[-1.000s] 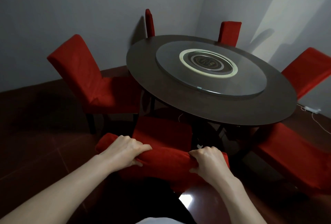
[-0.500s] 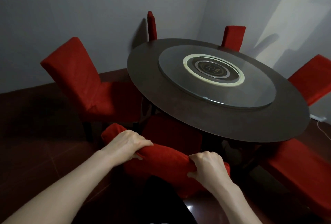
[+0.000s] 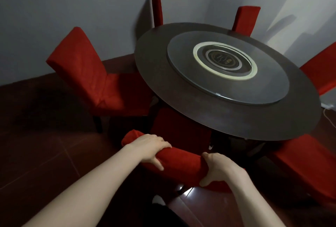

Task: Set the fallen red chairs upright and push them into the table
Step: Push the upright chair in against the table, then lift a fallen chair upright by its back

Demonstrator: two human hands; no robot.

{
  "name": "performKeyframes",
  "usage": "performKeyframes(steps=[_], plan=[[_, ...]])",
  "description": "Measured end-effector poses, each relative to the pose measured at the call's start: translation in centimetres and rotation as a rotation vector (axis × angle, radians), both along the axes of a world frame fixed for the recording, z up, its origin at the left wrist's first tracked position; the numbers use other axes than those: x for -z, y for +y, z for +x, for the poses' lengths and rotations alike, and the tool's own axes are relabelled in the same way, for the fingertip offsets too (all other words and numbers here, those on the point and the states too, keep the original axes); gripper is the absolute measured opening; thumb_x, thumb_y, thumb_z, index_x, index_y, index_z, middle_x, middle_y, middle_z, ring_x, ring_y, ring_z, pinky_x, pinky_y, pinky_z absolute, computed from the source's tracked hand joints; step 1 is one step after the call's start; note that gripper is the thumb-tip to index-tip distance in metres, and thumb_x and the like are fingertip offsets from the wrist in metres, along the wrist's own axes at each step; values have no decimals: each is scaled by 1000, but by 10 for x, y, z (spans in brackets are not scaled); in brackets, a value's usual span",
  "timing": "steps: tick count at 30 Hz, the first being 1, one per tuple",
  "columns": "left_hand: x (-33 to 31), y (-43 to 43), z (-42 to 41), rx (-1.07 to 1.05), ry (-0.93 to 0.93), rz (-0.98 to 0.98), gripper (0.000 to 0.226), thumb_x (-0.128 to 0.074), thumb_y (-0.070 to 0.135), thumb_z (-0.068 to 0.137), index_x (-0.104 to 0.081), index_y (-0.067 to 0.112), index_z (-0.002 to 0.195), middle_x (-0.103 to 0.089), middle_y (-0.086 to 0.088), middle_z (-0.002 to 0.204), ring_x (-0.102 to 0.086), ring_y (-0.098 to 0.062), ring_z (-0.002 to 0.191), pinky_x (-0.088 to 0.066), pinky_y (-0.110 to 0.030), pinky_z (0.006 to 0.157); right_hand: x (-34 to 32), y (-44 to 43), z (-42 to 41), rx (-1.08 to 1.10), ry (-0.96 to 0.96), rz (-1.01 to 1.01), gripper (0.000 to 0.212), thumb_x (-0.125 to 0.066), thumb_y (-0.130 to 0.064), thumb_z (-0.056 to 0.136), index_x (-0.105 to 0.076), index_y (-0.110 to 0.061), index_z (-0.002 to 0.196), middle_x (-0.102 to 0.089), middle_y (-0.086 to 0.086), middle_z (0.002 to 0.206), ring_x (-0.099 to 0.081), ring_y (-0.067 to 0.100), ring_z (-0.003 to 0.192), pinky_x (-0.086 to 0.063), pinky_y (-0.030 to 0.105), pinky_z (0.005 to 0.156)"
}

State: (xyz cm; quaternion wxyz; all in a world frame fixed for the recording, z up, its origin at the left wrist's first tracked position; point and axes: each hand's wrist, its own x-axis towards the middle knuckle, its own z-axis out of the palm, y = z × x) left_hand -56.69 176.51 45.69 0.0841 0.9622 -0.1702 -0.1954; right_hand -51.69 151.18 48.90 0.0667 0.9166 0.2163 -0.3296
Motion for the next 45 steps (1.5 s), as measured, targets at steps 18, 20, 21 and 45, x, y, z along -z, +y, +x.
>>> performKeyframes(steps=[18, 20, 21, 45], plan=[[-80, 342, 63, -429, -358, 94, 53, -58, 45, 92, -46, 28, 141, -51, 5, 140, -48, -20, 126, -41, -38, 105, -54, 384, 137, -223, -192, 530, 71, -64, -48, 89, -39, -16, 148, -57, 8, 137, -53, 24, 126, -42, 33, 101], [-82, 390, 69, -440, -382, 97, 54, -59, 44, 92, -46, 27, 142, -51, 4, 140, -48, -21, 127, -39, -38, 106, -57, 434, 140, -239, -228, 563, 69, -68, -45, 86, -44, -17, 145, -60, 6, 133, -55, 24, 123, -43, 34, 100], [-83, 416, 72, -439, -395, 95, 54, -59, 44, 92, -46, 28, 142, -51, 4, 140, -47, -21, 127, -39, -38, 106, -56, 460, 143, -236, -258, 583, 67, -69, -44, 85, -47, -18, 142, -63, 6, 130, -57, 24, 121, -44, 35, 99], [-42, 858, 272, -51, -364, 74, 62, -65, 26, 89, -40, 31, 145, -43, 3, 147, -37, -18, 136, -32, -34, 114, 14, 858, 256, 105, -261, 496, 52, -54, -59, 89, -59, -18, 122, -68, 8, 117, -60, 31, 113, -48, 39, 91]])
